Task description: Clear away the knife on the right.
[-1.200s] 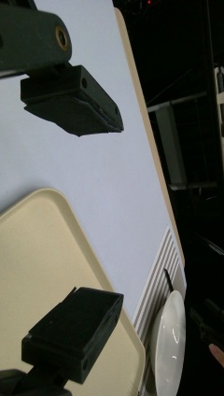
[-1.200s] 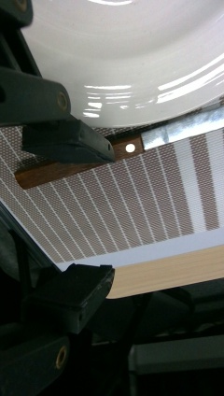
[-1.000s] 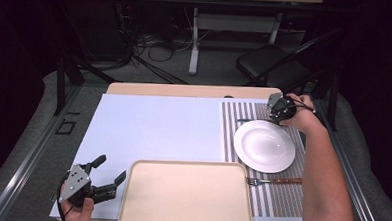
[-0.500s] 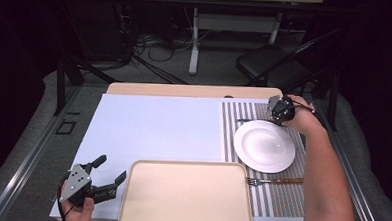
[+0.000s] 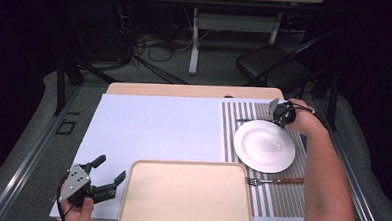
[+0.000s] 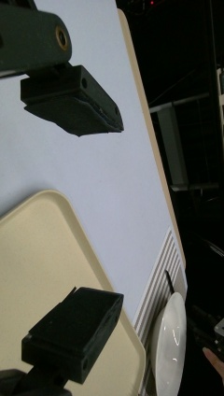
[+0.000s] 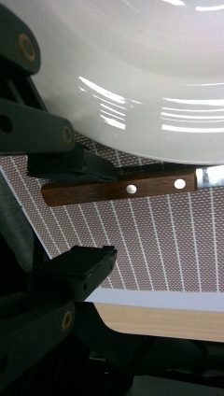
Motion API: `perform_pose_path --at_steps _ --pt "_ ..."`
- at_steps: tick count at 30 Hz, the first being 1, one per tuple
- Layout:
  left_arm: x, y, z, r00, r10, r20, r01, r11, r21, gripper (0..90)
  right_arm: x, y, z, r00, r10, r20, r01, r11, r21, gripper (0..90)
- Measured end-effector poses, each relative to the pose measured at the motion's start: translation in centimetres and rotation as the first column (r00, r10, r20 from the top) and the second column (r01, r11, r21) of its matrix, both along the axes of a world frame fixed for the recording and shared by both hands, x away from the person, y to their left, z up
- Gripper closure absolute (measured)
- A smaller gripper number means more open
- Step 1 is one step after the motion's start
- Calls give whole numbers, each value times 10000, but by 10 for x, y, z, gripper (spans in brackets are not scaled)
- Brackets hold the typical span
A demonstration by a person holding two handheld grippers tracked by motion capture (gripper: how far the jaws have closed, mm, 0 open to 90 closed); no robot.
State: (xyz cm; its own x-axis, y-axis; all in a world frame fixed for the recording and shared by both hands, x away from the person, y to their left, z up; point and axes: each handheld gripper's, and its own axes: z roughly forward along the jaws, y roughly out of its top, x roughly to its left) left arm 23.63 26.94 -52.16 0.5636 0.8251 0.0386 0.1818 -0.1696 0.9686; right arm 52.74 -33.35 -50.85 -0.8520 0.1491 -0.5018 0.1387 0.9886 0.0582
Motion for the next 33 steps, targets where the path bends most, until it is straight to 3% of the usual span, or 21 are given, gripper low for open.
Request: perform_pose_path --at_steps 7,15,26,33 --pt "0 2 0 10000 40 -35 -40 10000 -34 155 0 -4 -5 9993 -85 -359 74 9995 -309 579" --pt "0 3 -1 9999 93 -60 -94 9999 -85 155 3 -3 -9 9994 61 -351 -74 9993 -372 575" --pt "0 5 -1 9997 209 -87 -211 9996 -199 155 6 -6 -14 9979 -131 -629 102 9989 -463 558" --pt "0 6 -2 9996 262 -115 -265 9994 -217 155 7 -7 -18 9982 -236 -553 216 9992 -349 562"
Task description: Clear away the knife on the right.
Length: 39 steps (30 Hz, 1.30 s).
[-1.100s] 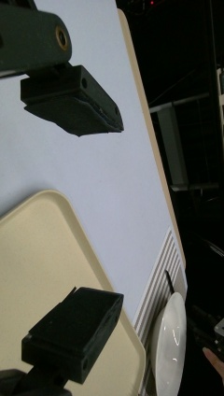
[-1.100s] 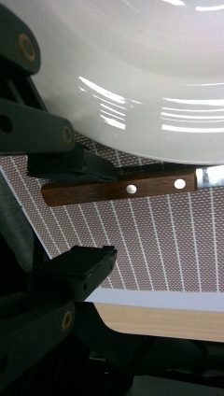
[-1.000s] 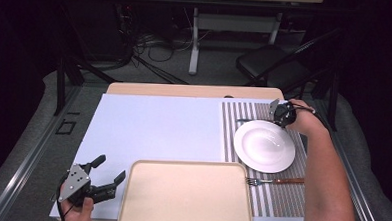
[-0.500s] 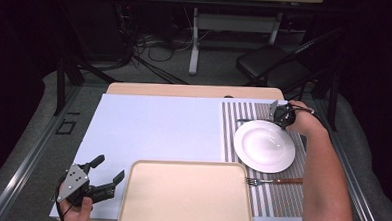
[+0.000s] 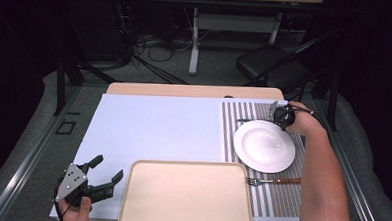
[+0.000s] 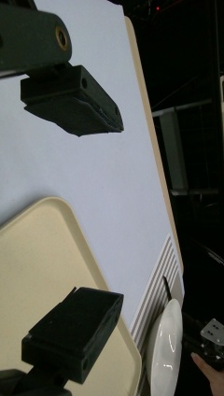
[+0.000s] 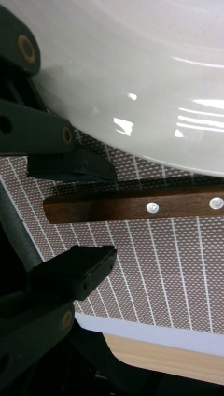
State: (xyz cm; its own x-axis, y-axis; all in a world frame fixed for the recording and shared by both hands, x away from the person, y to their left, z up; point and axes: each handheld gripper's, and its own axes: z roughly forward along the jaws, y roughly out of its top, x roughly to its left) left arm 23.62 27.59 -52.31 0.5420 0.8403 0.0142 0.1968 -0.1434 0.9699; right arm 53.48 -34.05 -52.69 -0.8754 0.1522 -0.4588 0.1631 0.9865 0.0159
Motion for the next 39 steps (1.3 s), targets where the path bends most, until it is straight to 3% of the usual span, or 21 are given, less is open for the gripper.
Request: perform_pose_path --at_steps 3,9,16,29,33,39 --pt "0 1 0 10000 20 -6 -20 10000 -21 155 1 -2 -1 10000 35 -79 -36 9999 -153 557" --pt "0 1 -1 9999 94 -66 -95 9999 -116 155 0 -4 -3 9999 -99 -20 99 9998 183 557" --pt "1 2 -1 9998 152 -98 -153 9998 -135 155 2 -4 -1 10000 -26 -91 26 10000 78 562" --pt "1 6 -2 9995 279 -149 -283 9992 -286 156 3 -2 -3 9996 233 -143 -233 9997 -57 643" --pt "1 6 -3 9994 313 -144 -317 9990 -325 156 2 -3 -5 9995 265 -147 -264 9996 116 678" --pt "1 7 -3 9993 338 -142 -343 9986 -413 155 3 0 -5 9990 374 -235 -377 9992 -104 726"
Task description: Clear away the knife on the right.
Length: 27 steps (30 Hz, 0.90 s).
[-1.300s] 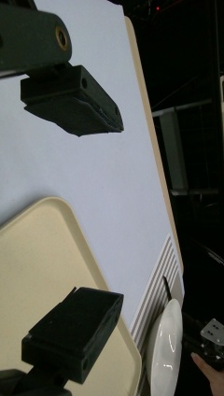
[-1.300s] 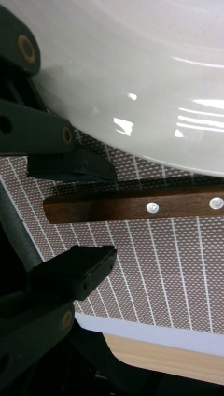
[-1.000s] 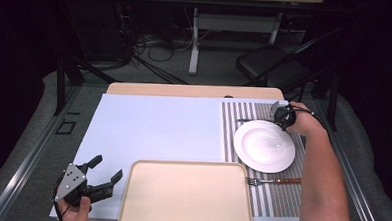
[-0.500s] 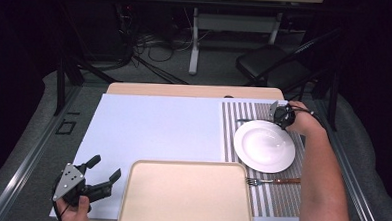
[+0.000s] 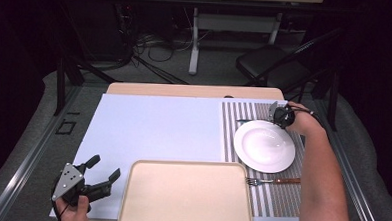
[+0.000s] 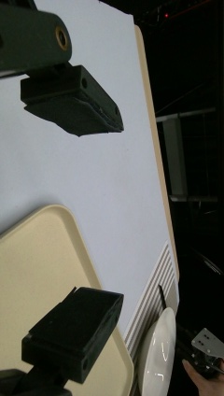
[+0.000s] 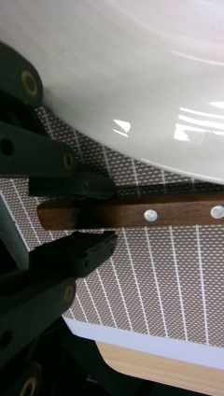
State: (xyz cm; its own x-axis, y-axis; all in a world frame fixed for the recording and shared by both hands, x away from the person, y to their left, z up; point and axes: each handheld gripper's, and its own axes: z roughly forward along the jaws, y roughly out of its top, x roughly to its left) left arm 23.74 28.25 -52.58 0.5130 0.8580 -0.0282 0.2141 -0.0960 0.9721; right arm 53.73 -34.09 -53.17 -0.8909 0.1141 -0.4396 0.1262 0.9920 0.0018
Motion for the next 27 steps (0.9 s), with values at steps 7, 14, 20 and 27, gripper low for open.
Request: perform_pose_path --at_steps 7,14,20,27 --pt "0 0 0 10000 -5 -28 5 10000 16 156 -1 1 0 9999 122 -16 -123 9998 -176 750" --pt "0 1 0 9999 -83 -80 84 10000 53 156 -2 2 -1 9998 196 67 -194 9995 -233 756" --pt "1 1 -1 10000 -5 -46 5 10000 -13 156 -3 3 -2 9996 226 147 -222 9995 -246 757" --pt "1 0 -1 10000 5 -71 -5 10000 12 156 -4 3 -1 9994 264 214 -257 9991 -339 759"
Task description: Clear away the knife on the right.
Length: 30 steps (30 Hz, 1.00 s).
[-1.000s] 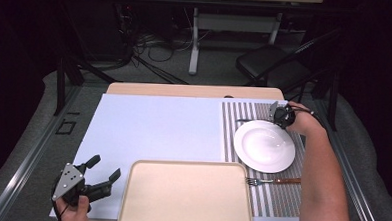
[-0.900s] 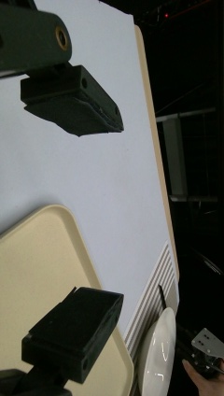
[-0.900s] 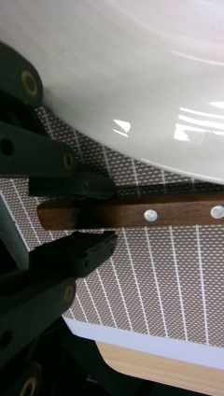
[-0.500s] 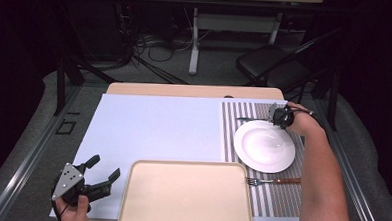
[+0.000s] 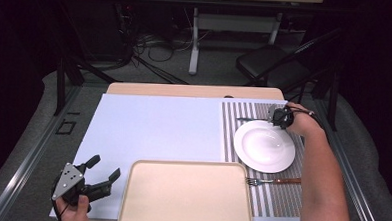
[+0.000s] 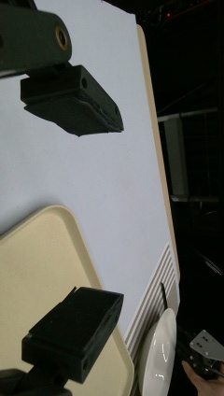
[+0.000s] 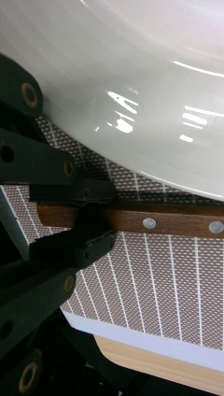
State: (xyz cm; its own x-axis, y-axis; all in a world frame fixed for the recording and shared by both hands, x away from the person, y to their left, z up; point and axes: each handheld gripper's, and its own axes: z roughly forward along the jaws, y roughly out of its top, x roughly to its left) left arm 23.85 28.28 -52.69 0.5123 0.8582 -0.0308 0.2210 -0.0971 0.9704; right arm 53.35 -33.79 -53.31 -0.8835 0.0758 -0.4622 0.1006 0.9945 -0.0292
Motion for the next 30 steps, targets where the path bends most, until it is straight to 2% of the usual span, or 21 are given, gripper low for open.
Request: perform_pose_path --at_steps 6,13,15,23,24,26,28,30 --pt "1 0 -1 10000 -27 -32 27 10000 -11 156 0 0 1 10000 52 60 -52 10000 25 759" --pt "1 0 -1 10000 -14 -41 14 10000 -28 155 -1 1 2 9999 -122 114 118 9993 358 760" --pt "1 0 -1 10000 -15 -40 15 10000 -23 156 -1 1 3 9999 -138 101 135 9994 323 760" --pt "0 0 -1 10000 12 -49 -13 10000 -33 156 -2 -1 10 9985 -281 461 250 9975 653 759" --pt "0 0 -1 10000 13 -73 -13 10000 -49 156 -1 -2 13 9988 -77 484 50 9984 560 759" --pt "0 0 -1 10000 11 -76 -11 10000 -51 156 -4 -3 14 9974 -413 593 365 9961 800 759" --pt "0 0 -2 10000 10 -80 -10 10000 -51 156 -4 -4 17 9973 -368 637 317 9964 786 760" --pt "1 1 -2 9999 8 -121 -9 10000 -39 156 -6 -5 19 9961 -566 680 499 9942 956 759"
